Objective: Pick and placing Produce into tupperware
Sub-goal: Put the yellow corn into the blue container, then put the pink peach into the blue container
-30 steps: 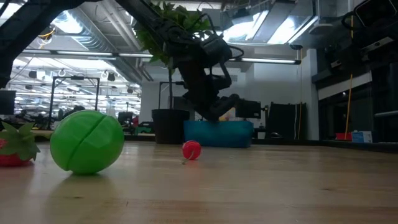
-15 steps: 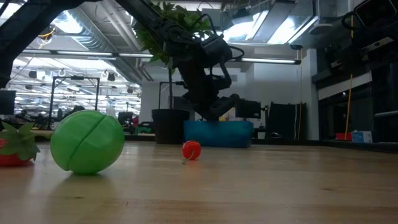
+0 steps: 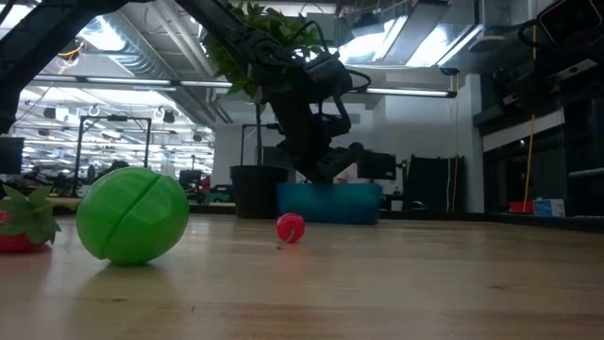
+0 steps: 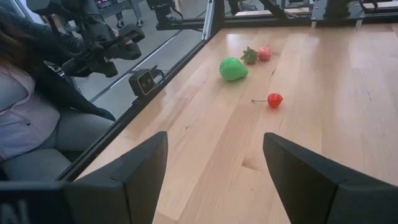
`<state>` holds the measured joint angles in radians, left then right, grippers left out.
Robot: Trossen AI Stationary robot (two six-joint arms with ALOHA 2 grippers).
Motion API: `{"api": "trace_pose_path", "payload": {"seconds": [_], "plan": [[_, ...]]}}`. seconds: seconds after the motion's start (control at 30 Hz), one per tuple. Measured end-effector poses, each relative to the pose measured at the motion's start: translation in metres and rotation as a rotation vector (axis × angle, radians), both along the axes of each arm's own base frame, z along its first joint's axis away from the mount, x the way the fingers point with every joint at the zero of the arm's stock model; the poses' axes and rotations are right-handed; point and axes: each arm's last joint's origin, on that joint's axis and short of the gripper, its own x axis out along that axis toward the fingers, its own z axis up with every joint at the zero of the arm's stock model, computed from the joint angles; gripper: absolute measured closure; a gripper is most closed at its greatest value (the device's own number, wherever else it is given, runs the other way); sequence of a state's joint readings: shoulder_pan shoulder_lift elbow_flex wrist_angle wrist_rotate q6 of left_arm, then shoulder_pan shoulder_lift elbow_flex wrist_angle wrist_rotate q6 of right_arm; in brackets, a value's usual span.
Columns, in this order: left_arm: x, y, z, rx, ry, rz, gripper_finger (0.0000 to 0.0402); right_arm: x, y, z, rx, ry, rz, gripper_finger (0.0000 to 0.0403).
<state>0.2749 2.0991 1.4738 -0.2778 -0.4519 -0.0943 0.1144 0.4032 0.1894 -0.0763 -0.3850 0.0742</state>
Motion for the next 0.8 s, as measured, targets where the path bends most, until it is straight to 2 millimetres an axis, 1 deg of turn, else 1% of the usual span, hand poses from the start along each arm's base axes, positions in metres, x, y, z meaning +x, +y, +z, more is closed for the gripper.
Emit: {"api": "trace_pose_path", "payload": {"seconds": [0.23, 0.37, 0.6, 0.8], "plan": [[0.0009, -0.0022, 0.0004, 0.023, 0.022, -0.033, 0.0282, 0.0000, 0.0000, 0.0000, 0.000, 0.000, 0.000, 0.0137], [0.0012, -0.0026, 0.0010, 0.033, 0.029, -0.045, 0.0264, 0.0000, 0.0000, 0.0000, 0.000, 0.000, 0.000, 0.0137], [0.0017, -0.0026, 0.0017, 0.051, 0.033, -0.051, 0.0252, 0.0000, 0.0000, 0.0000, 0.000, 0.000, 0.000, 0.0137], [0.0024, -0.0025, 0.0088, 0.065, -0.003, -0.049, 0.0259, 0.0000, 0.0000, 0.0000, 0.000, 0.000, 0.000, 0.0137]]}}
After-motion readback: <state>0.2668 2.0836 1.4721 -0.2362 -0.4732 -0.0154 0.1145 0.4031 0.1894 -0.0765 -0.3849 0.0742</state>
